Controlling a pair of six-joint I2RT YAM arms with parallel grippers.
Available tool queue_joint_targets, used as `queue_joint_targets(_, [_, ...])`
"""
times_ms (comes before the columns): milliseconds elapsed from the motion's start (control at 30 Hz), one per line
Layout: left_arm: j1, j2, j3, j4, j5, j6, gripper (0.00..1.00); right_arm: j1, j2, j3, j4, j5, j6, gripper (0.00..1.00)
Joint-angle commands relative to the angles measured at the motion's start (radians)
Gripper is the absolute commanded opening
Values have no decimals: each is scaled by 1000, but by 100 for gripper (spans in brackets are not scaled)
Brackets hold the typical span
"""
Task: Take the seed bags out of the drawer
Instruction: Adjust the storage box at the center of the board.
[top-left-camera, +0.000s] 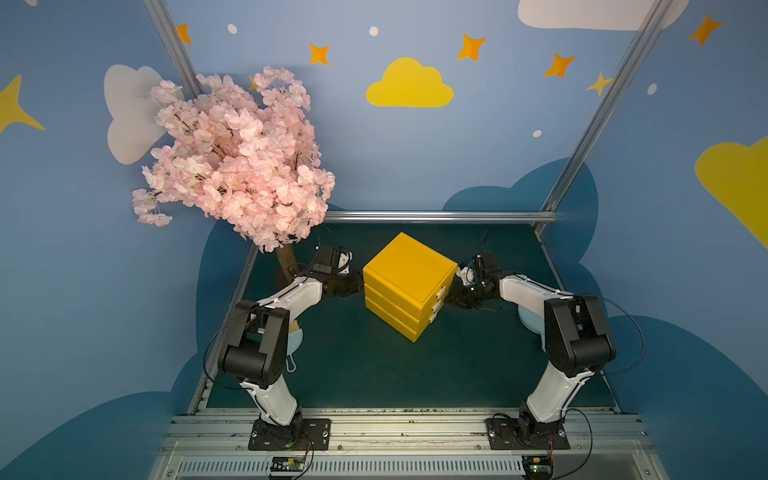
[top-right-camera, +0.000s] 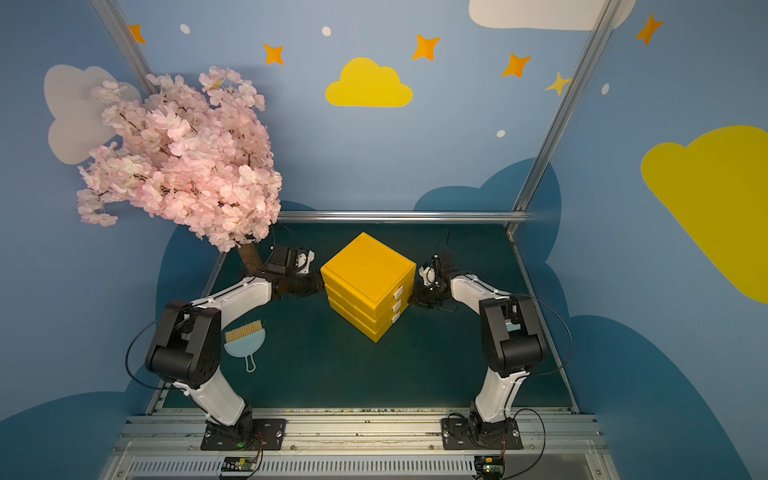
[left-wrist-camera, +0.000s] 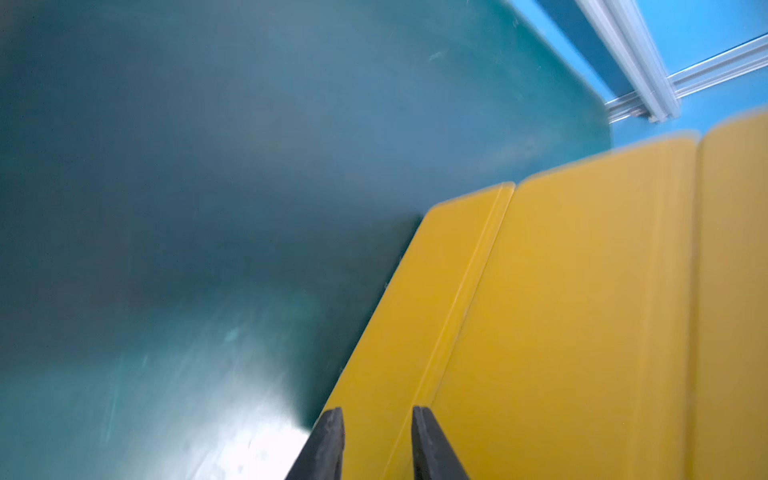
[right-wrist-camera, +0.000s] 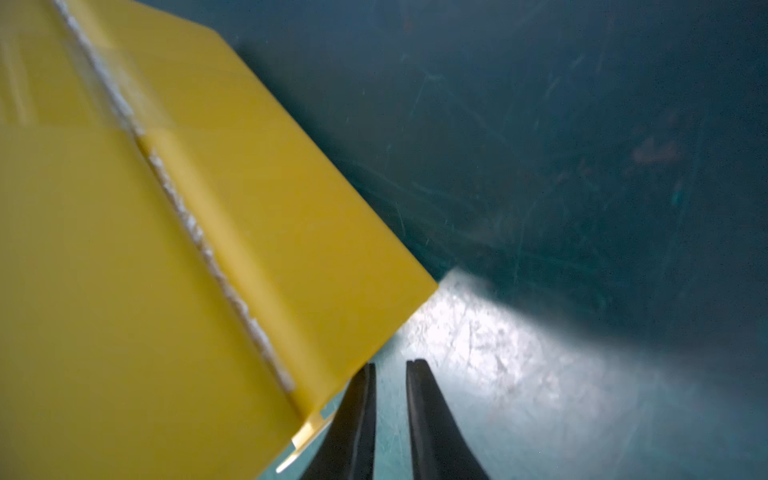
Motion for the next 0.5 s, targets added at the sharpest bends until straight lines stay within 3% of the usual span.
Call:
queue_joint_targets(0, [-58, -92, -58, 32, -19, -33, 33, 26, 28, 57, -3, -28, -30, 21])
queue_joint_targets(467, [-148, -376, -277, -33, -165, -96, 36, 140, 92, 116, 17, -52, 19, 22])
